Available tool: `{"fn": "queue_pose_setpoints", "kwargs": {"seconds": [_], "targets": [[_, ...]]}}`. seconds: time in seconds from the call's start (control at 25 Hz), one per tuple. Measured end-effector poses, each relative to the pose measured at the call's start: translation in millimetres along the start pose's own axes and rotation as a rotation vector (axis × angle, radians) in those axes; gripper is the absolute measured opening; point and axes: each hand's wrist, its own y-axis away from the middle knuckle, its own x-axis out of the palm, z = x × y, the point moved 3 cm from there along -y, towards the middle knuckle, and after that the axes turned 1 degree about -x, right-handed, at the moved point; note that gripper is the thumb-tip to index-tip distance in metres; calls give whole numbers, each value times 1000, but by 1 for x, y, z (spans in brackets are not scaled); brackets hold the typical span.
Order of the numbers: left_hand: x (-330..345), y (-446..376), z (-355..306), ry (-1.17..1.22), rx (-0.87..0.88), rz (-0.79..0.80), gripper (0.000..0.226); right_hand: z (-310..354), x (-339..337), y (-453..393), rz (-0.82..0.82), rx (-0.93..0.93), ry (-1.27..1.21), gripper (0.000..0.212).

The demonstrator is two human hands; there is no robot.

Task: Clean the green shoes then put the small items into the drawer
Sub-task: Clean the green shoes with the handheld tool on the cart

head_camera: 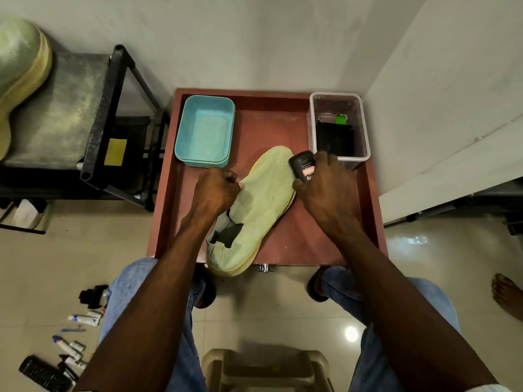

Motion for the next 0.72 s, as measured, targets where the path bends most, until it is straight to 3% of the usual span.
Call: {"fn": "queue_pose_setpoints", "kwargs": {"seconds": [0.04, 0.16, 0.32, 0.44, 0.6, 0.72], "targets": [[0, 0, 0, -2, 13, 10, 16, 0, 1, -2, -1, 6, -62, 60], [-1, 0, 1, -13, 65, 57, 15, 16, 14, 2, 209, -87, -181, 60], [-4, 9, -4, -143, 296, 142, 21, 6, 7, -2, -26, -10, -75, 59], [-4, 15, -3, -191, 380, 192, 25, 21, 16, 4, 118, -125, -164, 61], [-7, 14, 0, -175, 375, 204, 27, 15, 11, -4, -85, 0, -13, 57], [-7, 14, 0, -154, 362, 221, 27, 31, 21, 2, 1, -193, -65, 59]]}}
